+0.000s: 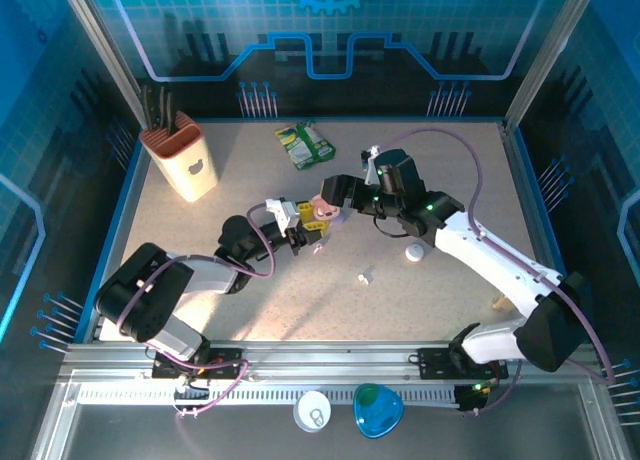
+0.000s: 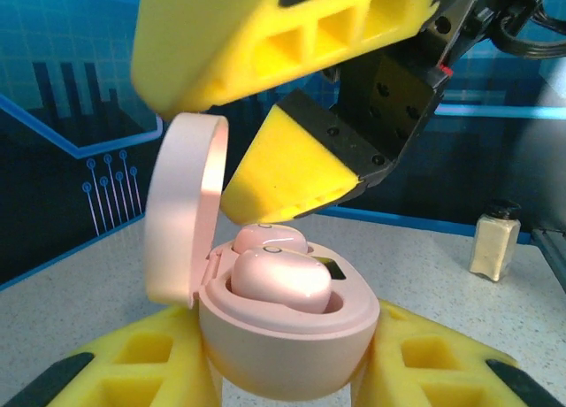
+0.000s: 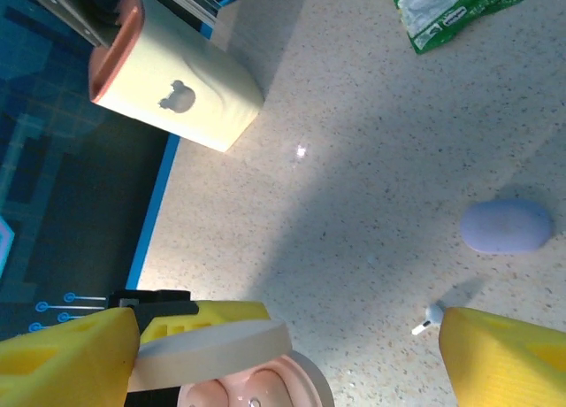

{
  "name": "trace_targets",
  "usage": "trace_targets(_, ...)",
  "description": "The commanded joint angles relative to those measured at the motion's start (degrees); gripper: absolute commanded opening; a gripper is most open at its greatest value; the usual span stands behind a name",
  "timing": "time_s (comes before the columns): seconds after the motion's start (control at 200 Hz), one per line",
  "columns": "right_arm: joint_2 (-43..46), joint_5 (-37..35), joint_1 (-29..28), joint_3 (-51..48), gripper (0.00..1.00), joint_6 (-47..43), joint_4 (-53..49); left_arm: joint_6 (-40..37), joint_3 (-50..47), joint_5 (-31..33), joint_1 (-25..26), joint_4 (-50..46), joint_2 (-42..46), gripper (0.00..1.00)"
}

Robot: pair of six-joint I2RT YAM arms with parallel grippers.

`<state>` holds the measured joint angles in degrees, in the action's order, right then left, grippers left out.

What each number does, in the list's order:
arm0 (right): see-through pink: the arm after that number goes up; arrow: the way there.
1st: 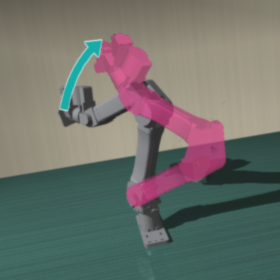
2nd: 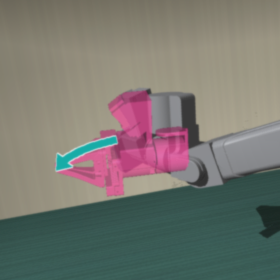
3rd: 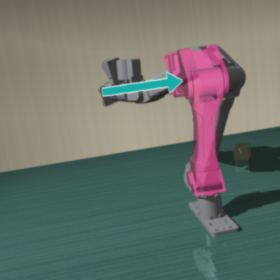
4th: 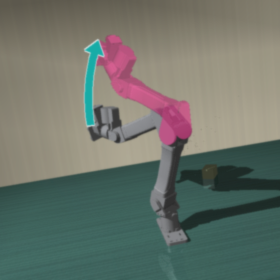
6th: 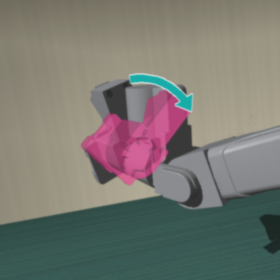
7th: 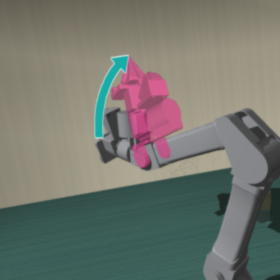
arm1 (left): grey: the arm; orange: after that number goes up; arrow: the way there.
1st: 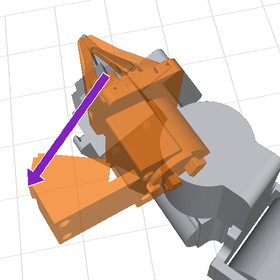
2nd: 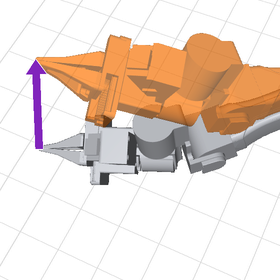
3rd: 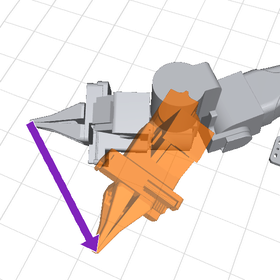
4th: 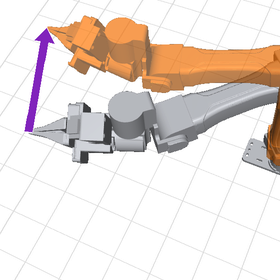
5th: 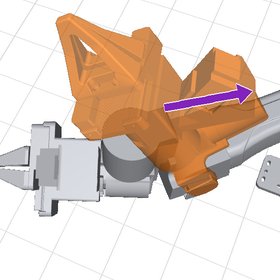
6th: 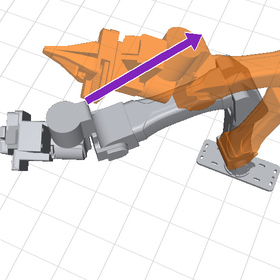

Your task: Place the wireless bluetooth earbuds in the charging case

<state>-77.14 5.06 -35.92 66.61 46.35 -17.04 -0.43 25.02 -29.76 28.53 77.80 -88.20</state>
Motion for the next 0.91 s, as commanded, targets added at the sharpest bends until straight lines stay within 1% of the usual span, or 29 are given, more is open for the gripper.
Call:
trace_targets(0.0, 1.46, -1.39, 0.08, 0.28, 0.88, -2.14, -5.48, 0.73, 0.71, 2.33, 0.45, 2.49, 1.47, 0.32)
trace_targets(0.135, 5.25, -1.55, 0.06, -2.75, 0.88, -1.69, -6.7, 2.62, 0.92, 2.67, 0.46, 2.53, 1.68, 0.32)
trace_targets(0.235, 8.3, 0.62, 0.28, -5.83, 0.88, 0.81, -3.23, 4.34, 1.56, 2.8, 0.45, 2.53, 1.96, 0.32)
trace_targets(0.28, 9.3, 3.48, 0.69, -7.48, 0.88, 2.75, 0.16, 5.21, 1.87, 2.39, 0.39, 2.54, 2.11, 0.31)
trace_targets(0.345, 10.05, 10.66, 1.88, -10.75, 0.87, 7.18, 8.22, 6.12, 2.04, 1.78, 0.41, 2.53, 2.51, 0.31)
trace_targets(0.39, 10.33, 14.06, 2.32, -12.69, 0.87, 10.41, 12.95, 6.55, 1.75, 1.4, 0.41, 2.53, 3.05, 0.31)
trace_targets(0.5, 9.87, 18.83, 2.92, -15.7, 0.86, 15.88, 20.96, 7.31, 1.14, 0.42, 0.4, 2.49, 4.04, 0.32)
trace_targets(0.665, 6.8, 23.13, 2.99, -19.37, 0.81, 22.82, 31.97, 8.58, 1.25, -0.85, 0.49, 2.53, 4.44, 0.32)
trace_targets(0.71, 5.74, 23.85, 2.96, -19.92, 0.78, 24.5, 35.51, 8.54, 1.34, -1.51, 0.48, 2.55, 4.56, 0.32)
trace_targets(0.765, 4.96, 24.51, 2.96, -20.16, 0.68, 25.75, 37.73, 8.48, 1.29, -2.33, 0.48, 2.53, 4.78, 0.32)
trace_targets(0.815, 4.59, 24.66, 3.03, -19.9, 0.63, 25.93, 38.04, 8.25, 1.21, -3.16, 0.51, 2.58, 4.92, 0.32)
trace_targets(0.9, 4.85, 24.34, 2.96, -19.94, 0.5, 25.66, 37.55, 7.66, 1.0, -3.86, 0.54, 2.44, 5.11, 0.32)
